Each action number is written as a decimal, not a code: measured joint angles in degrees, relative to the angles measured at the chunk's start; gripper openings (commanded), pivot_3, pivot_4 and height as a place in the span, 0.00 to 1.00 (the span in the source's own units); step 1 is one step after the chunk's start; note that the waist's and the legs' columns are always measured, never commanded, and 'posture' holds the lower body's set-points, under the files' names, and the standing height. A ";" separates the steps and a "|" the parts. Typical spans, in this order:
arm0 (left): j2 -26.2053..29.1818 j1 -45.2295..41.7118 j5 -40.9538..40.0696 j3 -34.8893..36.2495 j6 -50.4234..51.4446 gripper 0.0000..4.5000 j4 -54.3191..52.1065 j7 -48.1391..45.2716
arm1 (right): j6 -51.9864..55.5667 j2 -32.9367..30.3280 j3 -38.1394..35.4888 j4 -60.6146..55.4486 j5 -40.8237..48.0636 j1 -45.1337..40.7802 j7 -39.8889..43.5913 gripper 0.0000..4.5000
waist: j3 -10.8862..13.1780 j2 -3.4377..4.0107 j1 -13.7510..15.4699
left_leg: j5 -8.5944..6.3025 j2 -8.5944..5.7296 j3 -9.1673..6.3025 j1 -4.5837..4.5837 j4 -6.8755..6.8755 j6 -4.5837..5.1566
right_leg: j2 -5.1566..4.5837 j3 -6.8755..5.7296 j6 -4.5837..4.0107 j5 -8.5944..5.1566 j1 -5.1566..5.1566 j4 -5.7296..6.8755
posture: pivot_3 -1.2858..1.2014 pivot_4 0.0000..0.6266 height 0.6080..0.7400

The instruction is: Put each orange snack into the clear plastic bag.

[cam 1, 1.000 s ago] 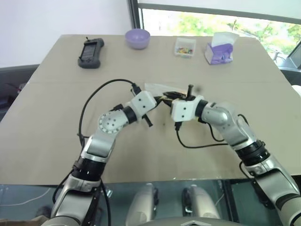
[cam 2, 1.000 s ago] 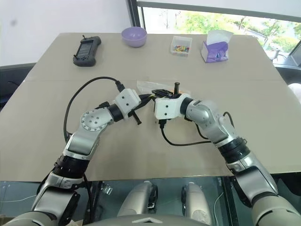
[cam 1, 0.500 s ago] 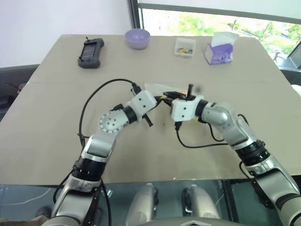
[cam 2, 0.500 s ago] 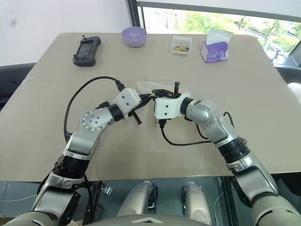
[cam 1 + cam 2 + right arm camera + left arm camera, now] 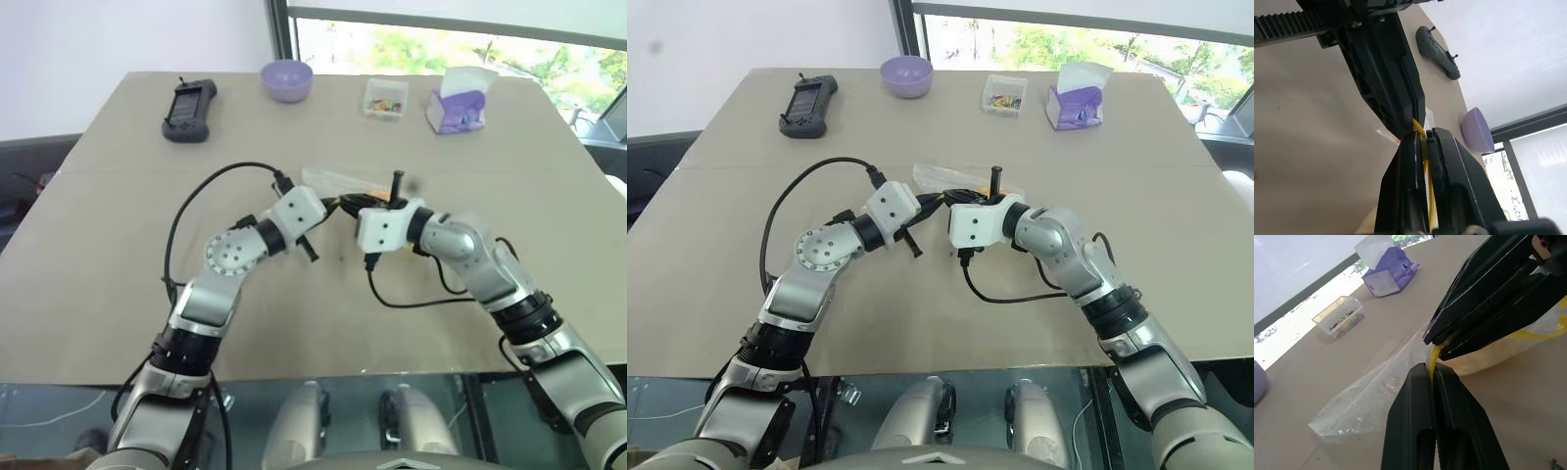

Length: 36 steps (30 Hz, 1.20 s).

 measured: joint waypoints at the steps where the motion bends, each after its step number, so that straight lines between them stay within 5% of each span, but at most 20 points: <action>1: 0.09 0.14 -0.07 0.01 -0.34 0.00 0.00 -0.12 | -0.25 -0.13 0.00 0.00 0.01 0.00 0.00 0.01 | 0.00 0.00 0.00 | 0.00 0.00 0.00 0.00 0.00 0.00 | 0.00 0.00 0.00 0.00 0.00 0.00 | 0.52 0.24 1.00; 36: 6.67 4.21 -8.97 1.93 1.78 0.00 -5.66 -6.97 | 1.33 -6.75 -0.12 -1.94 7.93 2.59 4.90 0.01 | 0.00 0.00 0.03 | -0.05 0.03 0.00 0.00 -0.01 0.08 | -0.01 0.02 0.00 0.00 0.00 -0.03 | 0.52 0.24 1.00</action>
